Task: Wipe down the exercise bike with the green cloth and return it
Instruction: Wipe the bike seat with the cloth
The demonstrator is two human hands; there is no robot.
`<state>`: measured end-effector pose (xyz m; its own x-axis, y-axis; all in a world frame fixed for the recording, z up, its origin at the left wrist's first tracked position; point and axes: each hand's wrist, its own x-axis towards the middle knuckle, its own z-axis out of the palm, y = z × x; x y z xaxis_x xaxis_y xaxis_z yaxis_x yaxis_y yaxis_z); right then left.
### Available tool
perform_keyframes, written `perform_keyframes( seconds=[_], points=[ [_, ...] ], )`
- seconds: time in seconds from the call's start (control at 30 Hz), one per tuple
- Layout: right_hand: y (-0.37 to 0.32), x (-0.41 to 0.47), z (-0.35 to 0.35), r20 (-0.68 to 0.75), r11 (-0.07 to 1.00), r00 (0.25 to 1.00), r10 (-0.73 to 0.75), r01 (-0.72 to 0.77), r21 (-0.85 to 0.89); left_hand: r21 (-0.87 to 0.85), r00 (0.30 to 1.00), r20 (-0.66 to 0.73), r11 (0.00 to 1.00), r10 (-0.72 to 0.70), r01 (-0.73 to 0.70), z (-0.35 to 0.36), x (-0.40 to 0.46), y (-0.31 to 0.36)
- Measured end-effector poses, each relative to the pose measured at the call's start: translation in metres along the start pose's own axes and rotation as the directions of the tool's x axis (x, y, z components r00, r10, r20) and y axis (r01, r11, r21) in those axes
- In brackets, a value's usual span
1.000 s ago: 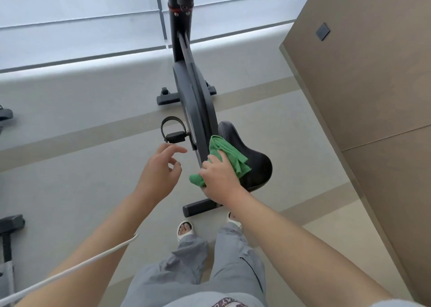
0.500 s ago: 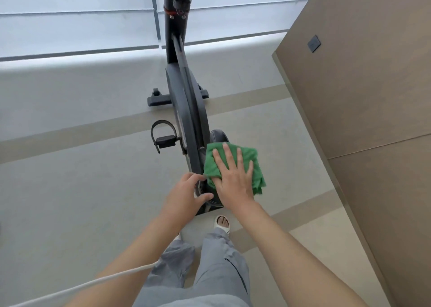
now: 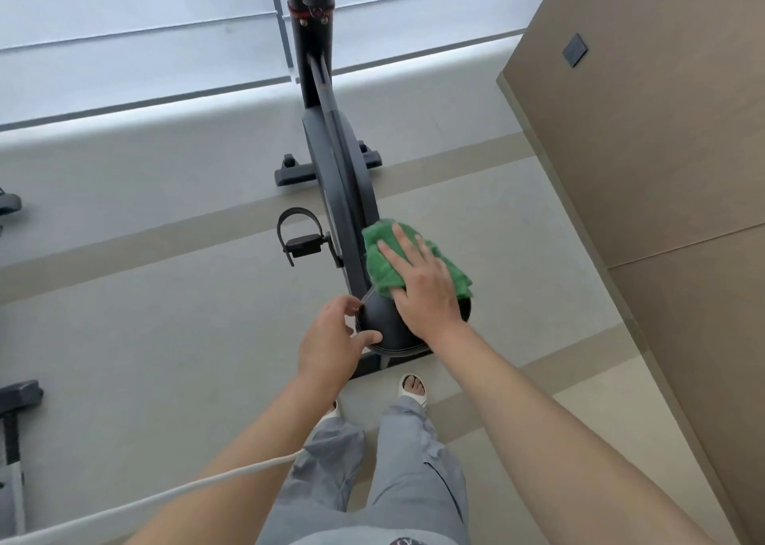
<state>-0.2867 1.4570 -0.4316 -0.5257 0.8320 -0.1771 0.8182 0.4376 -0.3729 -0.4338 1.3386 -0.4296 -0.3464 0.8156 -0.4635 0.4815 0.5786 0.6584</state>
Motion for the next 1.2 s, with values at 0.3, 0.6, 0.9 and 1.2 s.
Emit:
perform_keyframes(
  seconds=[0.3,0.6,0.9,1.2],
  points=[
    [0.013,-0.093,0.006,0.003,0.998,1.0,0.011,-0.011,-0.063,-0.008,0.999,-0.033,1.0,0.008,-0.008,0.005,-0.001,0.002],
    [-0.003,0.063,-0.002,0.082,0.987,0.989,-0.122,0.13,-0.091,0.082,1.0,-0.001,0.997,-0.012,0.012,0.002,0.005,0.006],
    [0.009,-0.029,-0.003,0.012,0.995,0.995,-0.101,0.101,0.027,0.092,0.999,0.006,0.995,-0.032,0.031,-0.002,0.002,0.008],
    [0.013,-0.07,0.001,0.043,0.996,0.996,-0.082,0.084,-0.042,0.048,1.0,-0.008,0.999,-0.022,0.022,-0.001,0.004,0.008]
  ],
)
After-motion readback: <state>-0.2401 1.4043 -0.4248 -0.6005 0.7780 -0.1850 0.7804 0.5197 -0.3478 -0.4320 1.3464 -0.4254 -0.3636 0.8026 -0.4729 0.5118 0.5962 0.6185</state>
